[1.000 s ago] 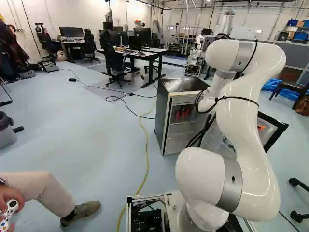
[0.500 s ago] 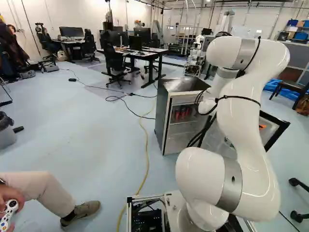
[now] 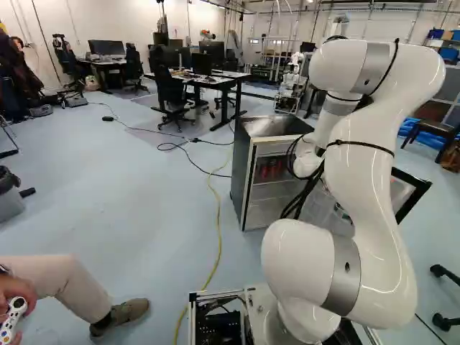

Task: Grab a drink from the fridge

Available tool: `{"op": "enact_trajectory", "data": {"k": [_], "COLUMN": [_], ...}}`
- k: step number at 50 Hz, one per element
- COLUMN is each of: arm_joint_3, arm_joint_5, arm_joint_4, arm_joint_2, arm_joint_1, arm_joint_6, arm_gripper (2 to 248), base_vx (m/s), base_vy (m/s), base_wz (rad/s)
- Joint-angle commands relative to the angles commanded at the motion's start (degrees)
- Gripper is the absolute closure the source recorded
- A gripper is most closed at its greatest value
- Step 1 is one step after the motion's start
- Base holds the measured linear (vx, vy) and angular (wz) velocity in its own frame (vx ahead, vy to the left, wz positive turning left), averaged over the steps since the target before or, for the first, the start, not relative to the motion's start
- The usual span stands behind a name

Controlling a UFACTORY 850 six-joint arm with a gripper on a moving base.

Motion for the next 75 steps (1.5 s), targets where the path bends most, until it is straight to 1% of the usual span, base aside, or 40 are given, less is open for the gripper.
{"op": "enact_trajectory", "data": {"k": [47,64,75], "arm_joint_3": [18.3,23.69,25.58], "arm_joint_5": [0.0,0.0,0.0], "arm_joint_4": [-28.33,-38.55,-45.2], "arm_joint_2": [11.97,15.88,17.29], "arm_joint_1": [0.95,0.6,0.54], "arm_joint_6": [0.0,0.0,0.0], "arm_gripper": [3,3,3], "base_vx": [0.0,0.0,0.0], "base_vy": [0.0,0.0,0.0], "base_wz": [0.0,0.0,0.0]}}
